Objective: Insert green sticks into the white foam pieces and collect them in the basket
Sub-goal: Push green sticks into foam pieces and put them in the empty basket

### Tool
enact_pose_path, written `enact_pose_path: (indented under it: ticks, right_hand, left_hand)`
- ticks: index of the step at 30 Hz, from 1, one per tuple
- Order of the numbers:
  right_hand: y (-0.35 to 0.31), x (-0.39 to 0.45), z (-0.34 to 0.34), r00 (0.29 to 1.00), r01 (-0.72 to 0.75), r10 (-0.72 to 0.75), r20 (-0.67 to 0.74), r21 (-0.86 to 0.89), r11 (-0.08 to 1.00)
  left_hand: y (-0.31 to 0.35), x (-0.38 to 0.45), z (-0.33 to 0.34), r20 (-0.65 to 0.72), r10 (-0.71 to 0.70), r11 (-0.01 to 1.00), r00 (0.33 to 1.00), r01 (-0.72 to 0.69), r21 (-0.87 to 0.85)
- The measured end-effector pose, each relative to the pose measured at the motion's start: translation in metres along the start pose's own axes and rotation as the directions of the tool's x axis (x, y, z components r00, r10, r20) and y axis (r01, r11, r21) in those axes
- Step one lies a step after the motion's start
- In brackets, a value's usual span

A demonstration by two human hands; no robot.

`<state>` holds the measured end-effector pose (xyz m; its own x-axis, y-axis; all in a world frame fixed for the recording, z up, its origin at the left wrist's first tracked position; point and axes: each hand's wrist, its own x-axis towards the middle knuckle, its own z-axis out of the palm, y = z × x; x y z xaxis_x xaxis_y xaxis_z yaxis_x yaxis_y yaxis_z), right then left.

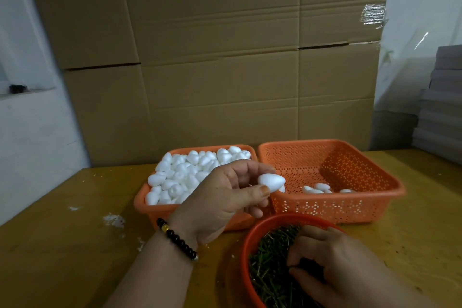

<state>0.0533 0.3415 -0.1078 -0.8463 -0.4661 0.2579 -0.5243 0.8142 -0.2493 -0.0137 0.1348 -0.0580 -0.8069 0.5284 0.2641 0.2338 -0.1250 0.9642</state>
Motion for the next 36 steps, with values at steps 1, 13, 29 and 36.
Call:
enact_pose_path:
  ticks: [1,13,29,36]
  right_hand:
    - [0.0,0.0,0.0,1.0,-0.005,0.005,-0.003,0.001,1.0]
    - [-0.002,-0.002,-0.002,0.997,-0.053,0.054,-0.052,0.028,0.998]
    - [0.001,-0.001,0.002,0.992,-0.034,0.038,-0.118,0.038,0.999]
    - [0.001,-0.001,0.004,0.983,-0.008,0.013,-0.182,0.028,1.0]
  left_hand:
    - [0.0,0.0,0.0,-0.009,-0.008,1.0,1.0,0.008,-0.026]
    - [-0.004,0.004,0.014,0.027,-0.222,0.748,0.975,0.188,-0.637]
    - [-0.009,0.005,0.019,0.108,-0.251,0.601,0.962,0.243,-0.762]
    - [-0.014,0.002,0.028,-0.198,-0.149,0.957,0.969,0.09,-0.277]
